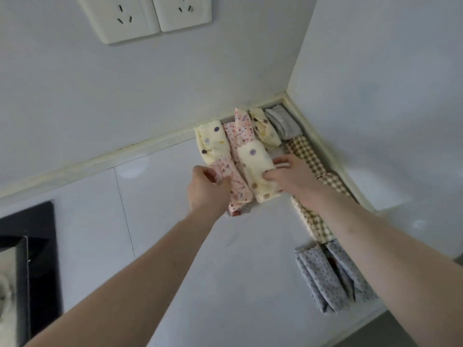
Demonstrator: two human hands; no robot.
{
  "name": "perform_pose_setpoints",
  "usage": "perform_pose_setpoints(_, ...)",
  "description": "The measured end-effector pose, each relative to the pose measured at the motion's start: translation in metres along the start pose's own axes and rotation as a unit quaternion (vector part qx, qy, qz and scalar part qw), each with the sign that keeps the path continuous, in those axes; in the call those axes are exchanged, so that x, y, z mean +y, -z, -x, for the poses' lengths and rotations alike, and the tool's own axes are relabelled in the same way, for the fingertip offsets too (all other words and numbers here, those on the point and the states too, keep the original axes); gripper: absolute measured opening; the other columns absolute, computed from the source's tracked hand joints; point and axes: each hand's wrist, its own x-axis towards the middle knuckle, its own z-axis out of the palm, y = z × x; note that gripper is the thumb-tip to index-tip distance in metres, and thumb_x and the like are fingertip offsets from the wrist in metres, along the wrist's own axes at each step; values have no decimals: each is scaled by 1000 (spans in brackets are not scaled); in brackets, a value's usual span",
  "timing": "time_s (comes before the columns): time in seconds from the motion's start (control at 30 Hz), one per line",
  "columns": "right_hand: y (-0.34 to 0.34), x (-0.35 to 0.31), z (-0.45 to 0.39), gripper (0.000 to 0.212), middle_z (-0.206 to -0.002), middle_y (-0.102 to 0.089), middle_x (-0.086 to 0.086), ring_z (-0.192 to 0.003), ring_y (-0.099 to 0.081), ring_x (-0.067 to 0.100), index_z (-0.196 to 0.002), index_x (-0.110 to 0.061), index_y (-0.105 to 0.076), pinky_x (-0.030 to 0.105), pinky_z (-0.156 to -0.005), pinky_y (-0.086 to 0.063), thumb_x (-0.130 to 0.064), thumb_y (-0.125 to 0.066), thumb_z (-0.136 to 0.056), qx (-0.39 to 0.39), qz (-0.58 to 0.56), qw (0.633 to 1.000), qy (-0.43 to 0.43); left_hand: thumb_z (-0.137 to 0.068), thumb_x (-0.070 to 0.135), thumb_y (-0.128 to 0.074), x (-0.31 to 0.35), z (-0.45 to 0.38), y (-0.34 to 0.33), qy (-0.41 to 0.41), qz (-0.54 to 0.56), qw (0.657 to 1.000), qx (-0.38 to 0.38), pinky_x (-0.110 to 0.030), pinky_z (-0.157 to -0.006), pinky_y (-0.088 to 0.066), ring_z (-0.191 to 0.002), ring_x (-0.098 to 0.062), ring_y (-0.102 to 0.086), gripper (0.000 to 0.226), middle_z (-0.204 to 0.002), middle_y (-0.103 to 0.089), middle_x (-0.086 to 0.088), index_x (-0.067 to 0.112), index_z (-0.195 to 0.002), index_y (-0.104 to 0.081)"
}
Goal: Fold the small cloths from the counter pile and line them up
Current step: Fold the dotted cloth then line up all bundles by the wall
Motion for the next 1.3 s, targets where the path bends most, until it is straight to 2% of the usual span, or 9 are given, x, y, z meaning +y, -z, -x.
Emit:
perform_pose_setpoints(0.23, -19, 15, -5, 49, -113, -69, 0, -102, -67, 21, -123, -17, -62, 39, -91, -57, -32, -82, -80, 30, 124, 991, 46, -94, 31, -70, -23, -18, -27, 7, -11, 1000, -16, -31, -62, -42, -84, -22, -59, 26, -89, -58, 4, 15, -104, -52)
perform_pose_setpoints(0.4, 13, 10, 17, 48, -116, -61, -11, -101, -61, 11, -129, -24, -58, 18, -76, -46, -40, -74, -87, 93, 125, 983, 95, -89, 40, -73, -10, -6, -21, 46, 6, 999, -1, -34, -72, -45, -93, -21, -58, 38, -105, -54, 3, 19, -107, -47)
perform_pose_setpoints(0.53, 62, 28, 37, 24, -116, -64, -7, -103, -63, 14, -120, -24, -63, 21, -79, -43, -26, -64, -96, 226, 110, 961, 115, -87, 31, -72, 1, 35, -10, -164, -28, 982, 87, -31, -78, -39, -99, -17, -49, 33, -109, -46, 7, 24, -104, -45)
perform_pose_setpoints(0.6, 78, 44, 43, 26, -121, -66, -3, -92, -61, 12, -124, -23, -62, 24, -82, -42, -22, -60, -98, 233, 151, 957, 80, -86, 32, -72, 10, 61, -23, -218, -48, 975, 18, -31, -69, -39, -88, -15, -52, 28, -101, -52, 9, 27, -99, -48)
perform_pose_setpoints(0.8, 87, 84, 53, 37, -125, -70, 6, -110, -66, 28, -136, -16, -60, 32, -88, -50, -19, -56, -99, 187, 265, 946, 22, -85, 61, -65, 17, 96, -99, 22, -94, 955, -281, -44, -89, -57, -103, -19, -59, 56, -118, -55, 4, 23, -122, -45)
perform_pose_setpoints(1.0, 84, 92, 52, 48, -120, -73, 6, -108, -69, 28, -134, -14, -64, 31, -86, -54, -21, -72, -87, 189, 246, 951, -8, -61, 63, -76, 22, 87, -142, 210, 59, 946, -240, -40, -60, -66, -79, -22, -74, 71, -99, -72, -5, 17, -113, -60)
perform_pose_setpoints(1.07, 85, 94, 52, 47, -113, -76, 6, -100, -71, 26, -126, -15, -67, 36, -85, -59, -23, -77, -81, 184, 222, 957, -29, -59, 62, -78, 19, 82, -149, 215, 53, 950, -221, -39, -65, -66, -79, -23, -74, 69, -96, -73, -4, 17, -109, -67)
perform_pose_setpoints(1.17, 89, 94, 51, 35, -99, -77, 6, -83, -69, 21, -111, -14, -72, 30, -70, -55, -21, -81, -78, 149, 203, 964, -81, -77, 41, -81, 25, 78, -146, 216, 78, 949, -214, -36, -75, -65, -77, -18, -70, 28, -88, -72, 0, 19, -89, -68)
perform_pose_setpoints(1.3, 98, 80, 56, 20, -84, -74, -4, -78, -68, 12, -91, -19, -72, 27, -65, -51, -25, -85, -78, 117, 101, 983, -98, -84, 33, -79, 34, 81, -120, 147, 116, 962, -198, -28, -68, -59, -76, -12, -69, 12, -83, -74, 7, 25, -91, -73)
